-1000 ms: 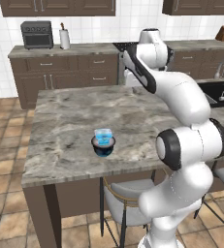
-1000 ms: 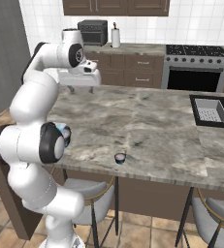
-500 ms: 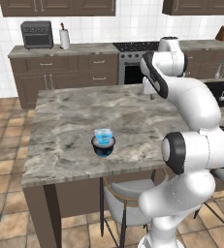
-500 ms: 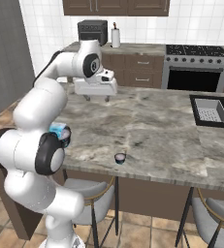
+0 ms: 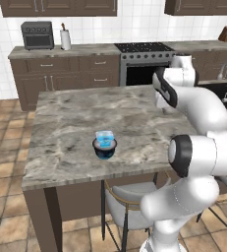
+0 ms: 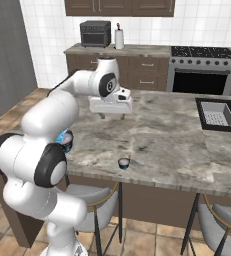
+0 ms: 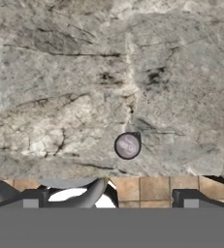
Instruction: Stack the yogurt containers by placing the smaller containers on top of the larger containers.
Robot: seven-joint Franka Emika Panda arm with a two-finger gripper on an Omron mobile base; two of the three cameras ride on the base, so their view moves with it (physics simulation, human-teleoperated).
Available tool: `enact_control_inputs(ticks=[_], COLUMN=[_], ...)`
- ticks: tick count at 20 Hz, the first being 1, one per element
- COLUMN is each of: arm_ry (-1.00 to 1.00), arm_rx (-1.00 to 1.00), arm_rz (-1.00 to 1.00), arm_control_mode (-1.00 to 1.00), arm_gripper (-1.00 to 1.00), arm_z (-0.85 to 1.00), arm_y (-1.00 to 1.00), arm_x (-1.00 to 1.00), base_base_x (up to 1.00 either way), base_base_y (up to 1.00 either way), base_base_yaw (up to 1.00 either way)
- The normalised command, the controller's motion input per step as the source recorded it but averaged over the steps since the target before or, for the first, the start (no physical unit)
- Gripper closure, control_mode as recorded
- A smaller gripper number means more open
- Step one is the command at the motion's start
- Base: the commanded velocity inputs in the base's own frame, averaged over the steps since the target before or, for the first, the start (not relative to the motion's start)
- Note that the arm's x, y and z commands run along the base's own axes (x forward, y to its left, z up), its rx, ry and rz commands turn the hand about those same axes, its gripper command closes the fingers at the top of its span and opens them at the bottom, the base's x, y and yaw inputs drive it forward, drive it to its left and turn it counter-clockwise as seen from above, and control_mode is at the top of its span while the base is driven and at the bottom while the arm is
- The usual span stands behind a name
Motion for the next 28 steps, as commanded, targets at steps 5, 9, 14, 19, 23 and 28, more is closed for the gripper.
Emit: enact_control_inputs(ticks=[5,9,14,19,23,28], arm_ry=[-0.01,0.00,0.00,0.04,0.06,0.01], arm_rx=[0.00,0.01,0.01,0.01,0.02,0.02], arm_rz=[0.00,0.00,0.00,0.00,0.00,0.00], arm_control_mode=[-1.00,-1.00,-1.00,-1.00,-1.00,-1.00], arm_gripper=[-1.00,-1.00,-1.00,-1.00,-1.00,-1.00], arm_z=[-0.32,-0.22,-0.25,-0.33,-0.42,-0.34], arm_y=[-0.26,-0.18,-0.13,-0.02,-0.01,-0.07], arm_x=[-0.02,0.00,0.00,0.00,0.00,0.00], base_base_x=[0.00,0.00,0.00,0.00,0.00,0.00], base_base_y=[0.00,0.00,0.00,0.00,0.00,0.00], base_base_yaw=[0.00,0.00,0.00,0.00,0.00,0.00])
